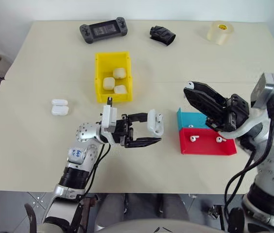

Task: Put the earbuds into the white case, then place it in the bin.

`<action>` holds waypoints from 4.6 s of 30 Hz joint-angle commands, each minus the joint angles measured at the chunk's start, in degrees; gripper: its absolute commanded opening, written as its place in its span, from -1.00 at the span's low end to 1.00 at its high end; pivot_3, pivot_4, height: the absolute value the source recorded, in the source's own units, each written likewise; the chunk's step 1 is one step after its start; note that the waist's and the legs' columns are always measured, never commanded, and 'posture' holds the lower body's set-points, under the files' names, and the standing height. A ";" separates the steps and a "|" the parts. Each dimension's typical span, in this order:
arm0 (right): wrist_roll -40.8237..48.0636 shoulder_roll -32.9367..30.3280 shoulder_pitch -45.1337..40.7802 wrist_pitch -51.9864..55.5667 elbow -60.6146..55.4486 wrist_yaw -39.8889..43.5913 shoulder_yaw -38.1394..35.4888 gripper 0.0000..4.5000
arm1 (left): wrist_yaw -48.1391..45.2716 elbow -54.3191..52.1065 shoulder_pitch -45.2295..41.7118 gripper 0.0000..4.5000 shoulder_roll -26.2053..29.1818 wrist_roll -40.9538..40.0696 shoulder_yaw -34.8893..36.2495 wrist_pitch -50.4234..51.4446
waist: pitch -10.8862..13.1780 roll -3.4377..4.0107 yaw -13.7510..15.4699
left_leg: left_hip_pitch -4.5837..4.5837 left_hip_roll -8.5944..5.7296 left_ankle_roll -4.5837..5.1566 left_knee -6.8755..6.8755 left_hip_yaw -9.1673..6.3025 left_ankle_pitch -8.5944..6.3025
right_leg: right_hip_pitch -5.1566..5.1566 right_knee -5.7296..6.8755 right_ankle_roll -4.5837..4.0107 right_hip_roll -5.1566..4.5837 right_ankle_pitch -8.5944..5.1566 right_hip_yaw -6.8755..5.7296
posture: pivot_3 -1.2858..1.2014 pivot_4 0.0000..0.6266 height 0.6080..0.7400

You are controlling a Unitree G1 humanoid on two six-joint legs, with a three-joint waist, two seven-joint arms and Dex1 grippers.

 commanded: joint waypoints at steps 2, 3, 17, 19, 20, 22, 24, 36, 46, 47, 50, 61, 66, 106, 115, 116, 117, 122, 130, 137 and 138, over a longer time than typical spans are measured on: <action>2.86 1.32 4.22 -4.52 -6.32 -5.06 3.09 -0.56 | 1.07 -0.33 -1.83 0.22 -1.19 -1.26 0.60 1.62 | 0.00 0.00 -0.17 | 0.01 -0.01 0.01 -0.02 0.00 -0.01 | -0.01 0.01 0.00 0.01 0.00 0.02 | 0.03 -0.52 1.00; 2.53 1.73 5.63 -5.61 -7.11 -5.49 4.27 -0.56 | 1.09 -0.36 -2.09 0.22 -1.37 -1.28 0.56 1.92 | 0.00 0.00 -0.16 | 0.01 -0.04 0.01 -0.03 0.03 -0.01 | -0.05 0.04 0.00 0.01 0.00 0.03 | 0.03 -0.52 1.00; -6.12 0.13 16.02 -16.73 -6.95 -3.98 15.56 -0.56 | 1.21 -0.96 -3.29 0.22 -2.16 -0.43 -0.05 3.88 | 0.00 -0.01 -0.18 | 0.01 -0.13 0.00 -0.06 0.21 0.00 | -0.27 0.20 -0.01 0.09 -0.01 0.25 | 0.03 -0.52 1.00; -6.75 0.06 16.50 -17.91 -6.34 -4.10 16.10 -0.56 | 1.29 -1.07 -3.30 0.22 -2.23 -0.47 -0.01 3.88 | 0.00 -0.01 -0.19 | 0.01 -0.13 0.00 -0.06 0.23 0.00 | -0.27 0.19 -0.01 0.09 -0.01 0.26 | 0.03 -0.52 1.00; -7.04 -0.06 16.81 -18.43 -5.93 -3.97 16.25 -0.56 | 1.32 -1.03 -3.35 0.22 -2.28 -0.46 0.02 3.83 | 0.00 -0.01 -0.18 | 0.01 -0.13 0.00 -0.06 0.23 0.00 | -0.27 0.19 -0.01 0.09 -0.01 0.26 | 0.03 -0.52 1.00; -7.46 -0.34 17.34 -19.26 -5.27 -3.75 16.45 -0.56 | 1.39 -0.96 -3.43 0.22 -2.36 -0.43 0.10 3.75 | 0.00 -0.01 -0.16 | 0.01 -0.13 0.00 -0.06 0.23 0.00 | -0.27 0.20 -0.01 0.10 -0.01 0.26 | 0.03 -0.52 1.00; -7.59 -0.72 18.17 -19.78 -4.65 -3.27 16.59 -0.56 | 1.44 -0.98 -3.48 0.22 -2.37 -0.40 0.20 3.62 | 0.00 -0.01 -0.15 | 0.01 -0.12 0.01 -0.06 0.23 0.00 | -0.27 0.19 -0.01 0.09 -0.01 0.26 | 0.03 -0.52 1.00; -6.32 -3.09 21.48 -19.91 -2.79 -1.91 18.48 -0.56 | 1.56 -1.32 -3.41 0.22 -2.22 -0.24 0.34 3.32 | 0.00 -0.01 -0.17 | 0.01 -0.04 0.01 -0.06 0.24 0.00 | -0.27 0.18 -0.01 0.09 -0.01 0.26 | 0.03 -0.52 1.00; -3.16 -4.98 19.30 -19.73 -2.21 -2.44 17.02 -0.37 | 0.52 -1.18 -3.16 0.22 -1.69 0.12 0.04 2.75 | 0.00 -0.01 -0.13 | 0.01 0.05 0.01 -0.06 0.23 0.00 | -0.27 0.18 -0.01 0.09 -0.01 0.26 | 0.03 -0.52 1.00; -2.72 -5.39 19.27 -19.62 -2.44 -2.53 16.75 -0.31 | 0.57 -1.05 -3.18 0.22 -1.69 0.24 0.04 2.66 | 0.00 -0.01 -0.12 | 0.00 0.04 0.01 -0.06 0.24 0.00 | -0.27 0.18 -0.01 0.09 -0.01 0.26 | 0.03 -0.52 1.00; -1.45 -6.55 19.34 -19.20 -2.92 -2.84 15.99 -0.18 | 0.48 -0.80 -3.11 0.22 -1.63 0.40 0.03 2.54 | 0.00 -0.01 -0.12 | 0.01 0.05 0.01 -0.06 0.23 0.00 | -0.26 0.17 -0.01 0.09 -0.01 0.25 | 0.03 -0.52 1.00; -2.52 -13.04 27.00 -20.76 -3.90 -2.00 6.45 0.17 | 1.82 1.43 -3.94 0.22 1.86 10.03 -3.57 -2.08 | 0.00 -0.02 0.02 | -0.01 -0.04 0.05 -0.05 0.25 -0.03 | -0.22 0.10 -0.01 0.07 -0.01 0.24 | 0.03 -0.52 1.00; -1.12 -18.00 30.55 -20.32 -4.52 -0.27 0.69 0.17 | 4.92 0.06 -5.75 0.22 3.58 14.70 -5.87 -0.20 | 0.01 -0.02 0.05 | 0.00 -0.11 0.06 -0.06 0.29 -0.03 | -0.21 0.09 -0.01 0.08 -0.01 0.24 | 0.03 -0.52 1.00; -12.01 -24.16 20.50 -13.44 3.20 1.60 4.61 -0.98 | 10.81 -2.42 -7.57 0.22 7.41 19.98 -5.13 -1.47 | 0.04 -0.08 0.02 | -0.05 0.04 0.07 -0.01 0.30 -0.03 | -0.26 0.16 -0.01 0.06 -0.01 0.19 | 0.03 -0.52 1.00; -6.74 -20.74 25.79 -17.43 2.77 5.65 -2.73 -0.81 | 16.55 -3.58 -5.59 0.22 8.15 19.40 -0.20 -0.27 | 0.04 -0.08 0.13 | -0.04 0.07 0.07 0.00 0.24 -0.03 | -0.22 0.16 0.00 0.04 0.00 0.17 | 0.03 -0.52 1.00; -5.98 -20.67 26.76 -17.36 2.13 5.88 -3.48 -0.71 | 19.67 -3.71 -5.51 0.22 7.52 19.55 1.62 -0.03 | 0.04 -0.08 0.12 | -0.04 0.07 0.07 0.00 0.24 -0.03 | -0.21 0.16 0.00 0.03 0.00 0.17 | 0.03 -0.52 1.00; -6.97 -20.53 27.28 -18.42 1.56 6.22 -3.80 -0.57 | 22.27 -3.91 -5.48 0.22 7.03 19.43 3.14 0.88 | 0.04 -0.08 0.14 | -0.03 0.07 0.07 0.02 0.24 -0.03 | -0.19 0.16 0.00 0.02 0.00 0.17 | 0.03 -0.52 1.00; -8.91 -18.91 27.37 -21.37 0.10 4.00 -4.21 0.17 | 38.31 -2.49 -8.47 0.22 4.27 22.78 10.31 2.25 | 0.05 -0.10 0.10 | 0.05 0.08 0.06 0.01 0.22 -0.03 | -0.15 0.18 0.01 0.04 0.00 0.18 | 0.03 -0.52 1.00; -12.08 -18.72 25.89 -22.91 0.74 3.46 -2.57 1.00 | 45.45 12.34 -19.83 0.22 8.69 26.68 12.22 7.37 | 0.04 -0.12 0.12 | 0.05 -0.20 0.05 0.01 0.26 -0.03 | -0.18 0.21 0.01 0.04 0.00 0.18 | 0.03 -0.52 1.00; -12.44 -18.04 24.57 -23.36 -0.23 1.97 -1.14 1.00 | 41.10 14.95 -21.78 0.54 9.32 24.00 10.98 14.47 | 0.07 -0.18 0.01 | 0.00 -0.20 0.04 0.00 0.27 -0.02 | -0.33 0.38 0.01 0.04 0.00 0.19 | 0.03 -0.52 1.00; -12.51 -17.97 24.48 -23.45 -0.23 1.83 -0.87 1.00 | 40.67 14.29 -21.62 0.67 9.30 24.08 10.60 15.04 | 0.07 -0.18 0.07 | -0.01 -0.20 0.04 0.00 0.27 -0.02 | -0.33 0.38 0.01 0.04 0.00 0.19 | 0.03 -0.52 1.00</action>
